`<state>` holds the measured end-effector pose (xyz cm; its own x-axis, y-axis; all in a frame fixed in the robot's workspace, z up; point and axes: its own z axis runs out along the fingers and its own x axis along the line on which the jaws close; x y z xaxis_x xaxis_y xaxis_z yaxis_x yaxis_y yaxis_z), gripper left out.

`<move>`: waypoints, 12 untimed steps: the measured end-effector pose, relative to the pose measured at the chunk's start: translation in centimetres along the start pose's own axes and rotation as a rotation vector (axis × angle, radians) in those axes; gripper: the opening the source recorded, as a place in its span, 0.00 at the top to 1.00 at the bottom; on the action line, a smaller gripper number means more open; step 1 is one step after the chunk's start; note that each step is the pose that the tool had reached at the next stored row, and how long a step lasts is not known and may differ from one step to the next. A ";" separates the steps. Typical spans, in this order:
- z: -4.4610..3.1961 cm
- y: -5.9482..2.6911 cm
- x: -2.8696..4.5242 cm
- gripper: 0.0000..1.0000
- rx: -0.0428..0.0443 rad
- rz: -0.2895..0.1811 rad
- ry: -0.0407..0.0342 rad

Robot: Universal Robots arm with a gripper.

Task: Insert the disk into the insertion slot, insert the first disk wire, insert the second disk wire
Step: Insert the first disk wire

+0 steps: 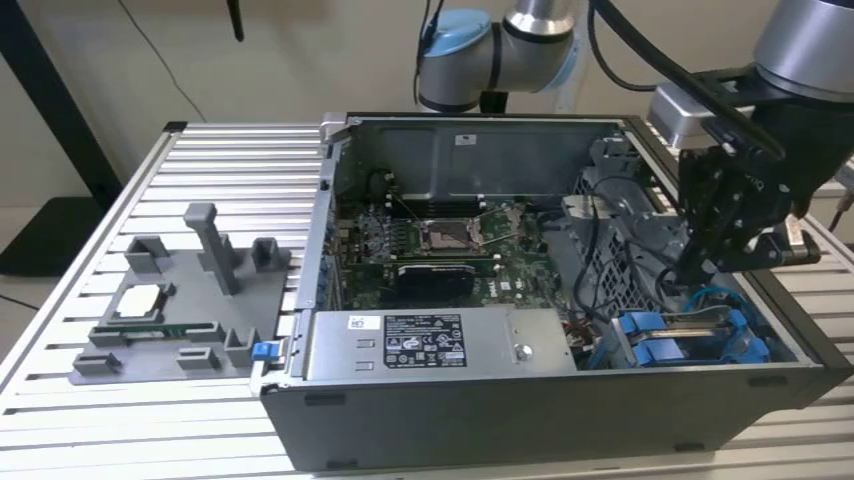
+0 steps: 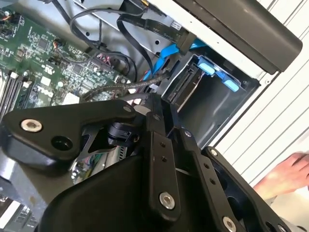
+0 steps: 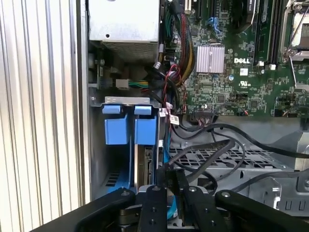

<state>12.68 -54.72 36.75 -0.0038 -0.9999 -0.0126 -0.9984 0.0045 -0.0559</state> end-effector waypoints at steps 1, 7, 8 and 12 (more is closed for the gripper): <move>0.04 -0.14 0.03 1.00 -0.0071 0.000 0.0000; 0.25 -0.94 0.23 1.00 -0.0474 0.001 0.0002; 0.29 -1.07 0.27 1.00 -0.0537 0.001 0.0002; 0.37 -1.43 0.37 1.00 -0.0696 0.001 0.0004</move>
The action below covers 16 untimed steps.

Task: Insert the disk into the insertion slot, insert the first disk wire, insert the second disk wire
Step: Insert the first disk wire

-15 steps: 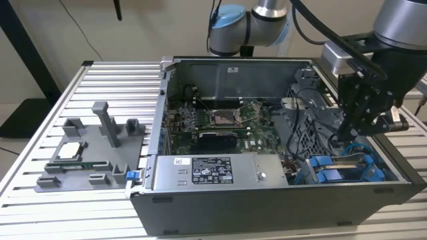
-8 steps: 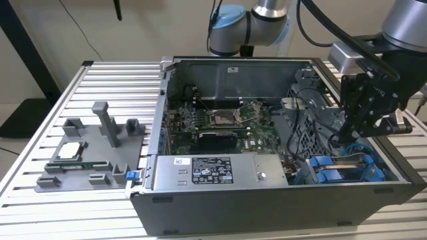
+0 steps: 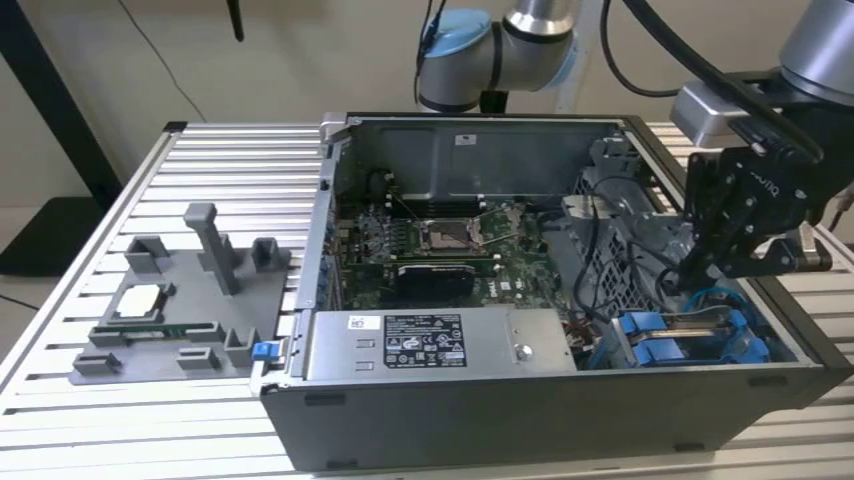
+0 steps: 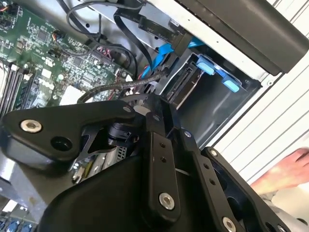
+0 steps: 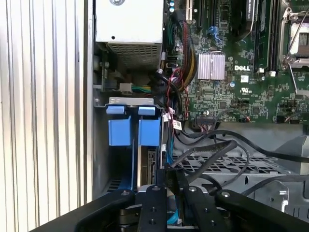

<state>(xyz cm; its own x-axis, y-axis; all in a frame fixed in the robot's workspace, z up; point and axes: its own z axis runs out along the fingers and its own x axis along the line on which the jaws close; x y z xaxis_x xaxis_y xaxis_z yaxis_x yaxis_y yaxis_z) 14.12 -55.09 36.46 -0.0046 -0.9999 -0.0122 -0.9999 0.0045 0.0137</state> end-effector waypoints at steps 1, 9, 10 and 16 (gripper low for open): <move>0.01 -0.03 0.00 1.00 -0.0013 0.000 -0.0001; 0.01 -0.04 0.21 1.00 -0.0016 0.000 -0.0001; 0.01 -0.04 0.30 1.00 -0.0017 0.000 -0.0001; 0.02 -0.05 0.87 1.00 -0.0021 0.000 0.0000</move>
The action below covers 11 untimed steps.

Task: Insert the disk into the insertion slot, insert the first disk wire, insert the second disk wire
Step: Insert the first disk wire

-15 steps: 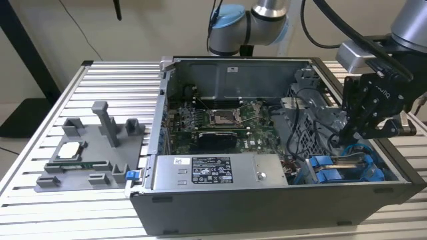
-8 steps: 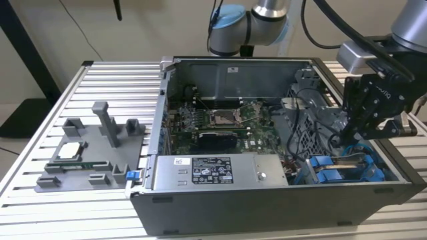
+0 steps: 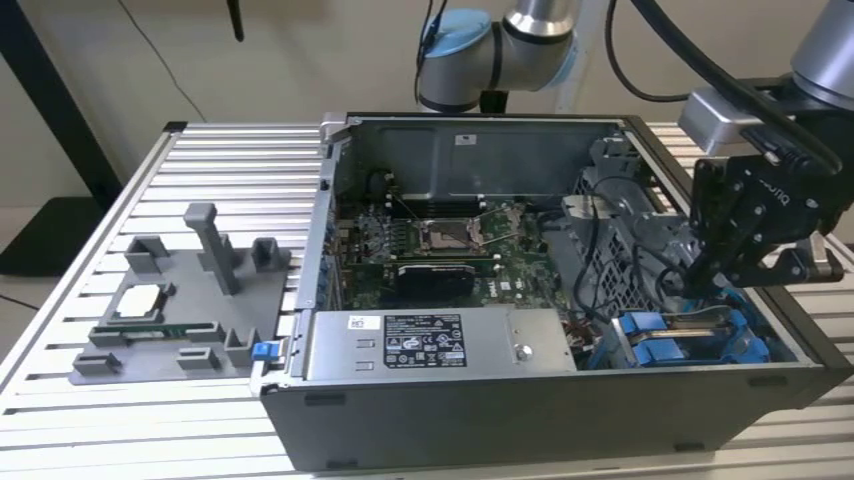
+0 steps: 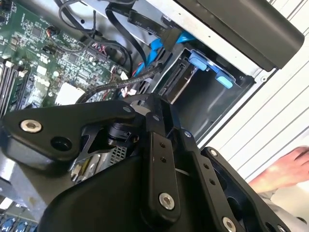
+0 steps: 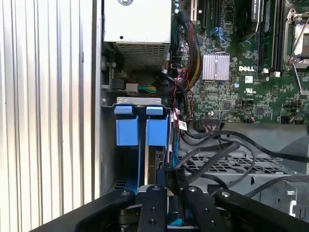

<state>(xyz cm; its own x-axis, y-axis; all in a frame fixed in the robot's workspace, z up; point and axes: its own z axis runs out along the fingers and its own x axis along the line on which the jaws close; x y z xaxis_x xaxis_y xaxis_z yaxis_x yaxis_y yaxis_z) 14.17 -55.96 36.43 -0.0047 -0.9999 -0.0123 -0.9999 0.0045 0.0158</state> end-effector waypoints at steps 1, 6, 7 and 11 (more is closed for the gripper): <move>0.02 0.00 0.06 1.00 0.0000 0.000 -0.0001; 0.22 -0.13 0.23 1.00 -0.0001 0.000 -0.0023; 0.26 -0.16 0.26 1.00 -0.0001 0.000 -0.0037; 0.50 -0.50 0.31 1.00 -0.0001 0.000 -0.0123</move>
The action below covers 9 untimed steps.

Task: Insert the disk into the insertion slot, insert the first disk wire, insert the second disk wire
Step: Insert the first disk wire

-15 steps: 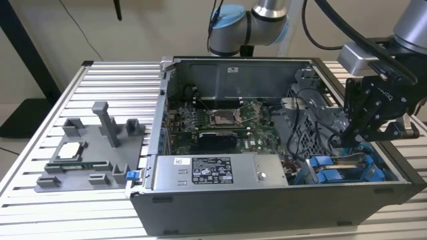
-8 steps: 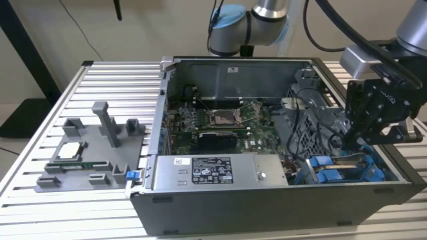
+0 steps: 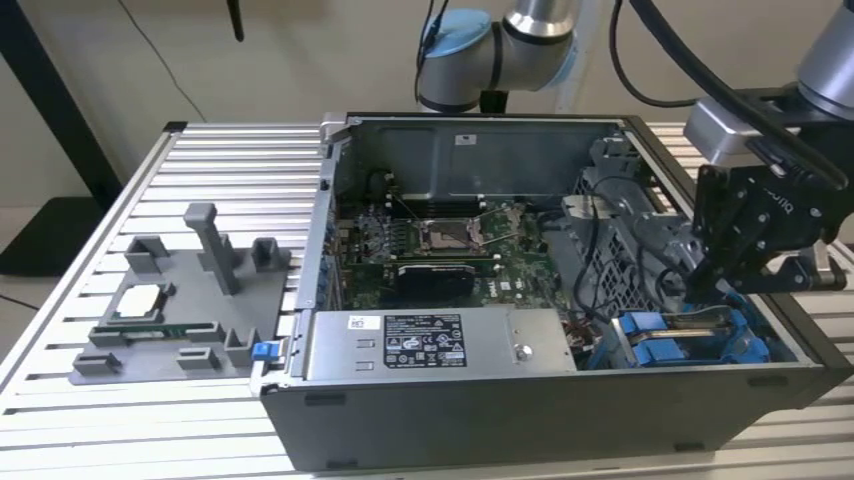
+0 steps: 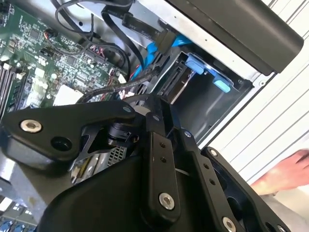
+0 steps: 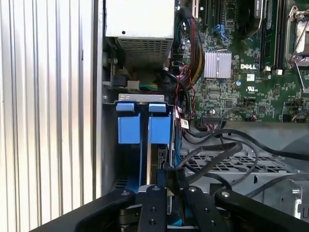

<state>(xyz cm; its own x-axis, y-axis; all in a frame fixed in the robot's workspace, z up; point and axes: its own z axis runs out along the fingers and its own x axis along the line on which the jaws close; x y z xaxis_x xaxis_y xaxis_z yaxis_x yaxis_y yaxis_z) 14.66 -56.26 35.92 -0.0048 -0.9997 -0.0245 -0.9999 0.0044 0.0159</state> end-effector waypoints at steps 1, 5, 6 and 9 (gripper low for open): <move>0.05 -0.12 0.02 1.00 0.0000 0.000 -0.0025; 0.23 -0.51 0.08 1.00 -0.0001 0.000 -0.0123; 0.28 -0.62 0.10 1.00 -0.0001 0.000 -0.0146; 0.45 -0.88 0.16 1.00 -0.0001 0.000 -0.0219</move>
<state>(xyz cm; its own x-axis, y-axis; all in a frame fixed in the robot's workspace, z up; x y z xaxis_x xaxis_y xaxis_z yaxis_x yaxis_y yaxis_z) 15.53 -56.41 35.46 -0.0048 -0.9989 -0.0465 -0.9999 0.0041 0.0160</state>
